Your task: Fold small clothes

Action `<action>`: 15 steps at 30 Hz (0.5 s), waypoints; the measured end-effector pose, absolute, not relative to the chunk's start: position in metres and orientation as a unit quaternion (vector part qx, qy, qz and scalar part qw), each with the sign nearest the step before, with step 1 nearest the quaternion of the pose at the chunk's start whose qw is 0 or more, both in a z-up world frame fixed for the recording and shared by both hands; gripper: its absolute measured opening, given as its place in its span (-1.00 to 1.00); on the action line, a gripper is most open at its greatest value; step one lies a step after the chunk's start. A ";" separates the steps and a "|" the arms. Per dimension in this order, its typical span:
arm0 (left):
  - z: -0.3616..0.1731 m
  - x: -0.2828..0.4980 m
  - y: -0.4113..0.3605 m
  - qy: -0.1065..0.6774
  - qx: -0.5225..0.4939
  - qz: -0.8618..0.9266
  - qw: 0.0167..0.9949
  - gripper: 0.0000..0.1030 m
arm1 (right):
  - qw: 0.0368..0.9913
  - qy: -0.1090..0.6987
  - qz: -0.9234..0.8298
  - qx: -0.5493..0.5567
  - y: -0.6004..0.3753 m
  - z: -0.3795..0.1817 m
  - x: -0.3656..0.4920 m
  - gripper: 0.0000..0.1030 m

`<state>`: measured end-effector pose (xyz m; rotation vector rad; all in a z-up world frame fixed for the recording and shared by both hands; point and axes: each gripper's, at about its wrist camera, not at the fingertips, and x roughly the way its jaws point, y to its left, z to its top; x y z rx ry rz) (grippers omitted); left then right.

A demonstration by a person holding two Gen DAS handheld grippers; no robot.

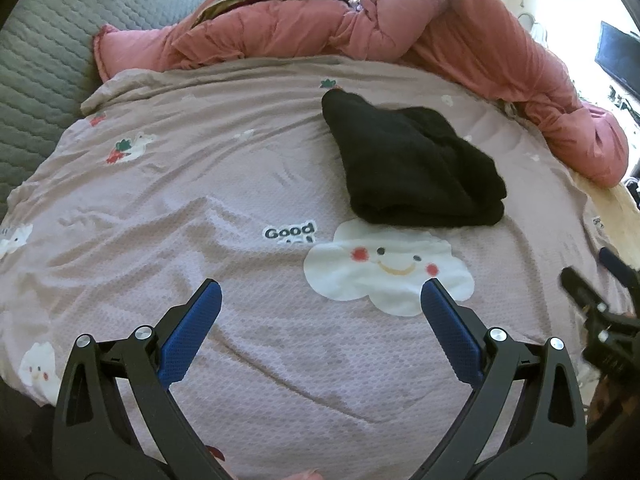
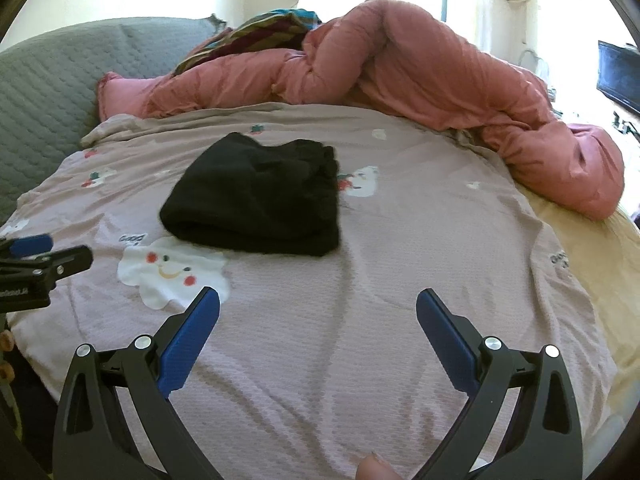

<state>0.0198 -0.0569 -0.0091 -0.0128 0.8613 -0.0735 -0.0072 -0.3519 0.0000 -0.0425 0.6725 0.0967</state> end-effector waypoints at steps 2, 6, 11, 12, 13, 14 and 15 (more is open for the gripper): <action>-0.015 0.022 -0.054 0.427 -0.007 -0.029 0.904 0.81 | 0.945 0.325 0.020 -0.015 -0.363 0.001 -0.009 0.91; -0.028 0.028 -0.042 0.445 0.002 0.001 0.896 0.81 | 0.943 0.326 -0.064 0.006 -0.406 0.001 -0.014 0.91; -0.039 0.041 0.014 0.447 0.006 0.049 0.893 0.81 | 0.915 0.337 -0.216 0.045 -0.496 -0.006 -0.045 0.91; -0.041 0.048 0.035 0.451 -0.006 0.059 0.891 0.81 | 0.905 0.339 -0.251 0.050 -0.516 -0.009 -0.055 0.91; -0.042 0.054 0.055 0.455 -0.019 0.070 0.888 0.81 | 0.888 0.343 -0.301 0.060 -0.543 -0.014 -0.068 0.91; -0.044 0.062 0.077 0.460 -0.031 0.086 0.883 0.81 | 0.874 0.346 -0.334 0.069 -0.563 -0.018 -0.079 0.91; -0.045 0.070 0.102 0.466 -0.045 0.102 0.878 0.81 | 0.857 0.350 -0.370 0.080 -0.586 -0.024 -0.091 0.91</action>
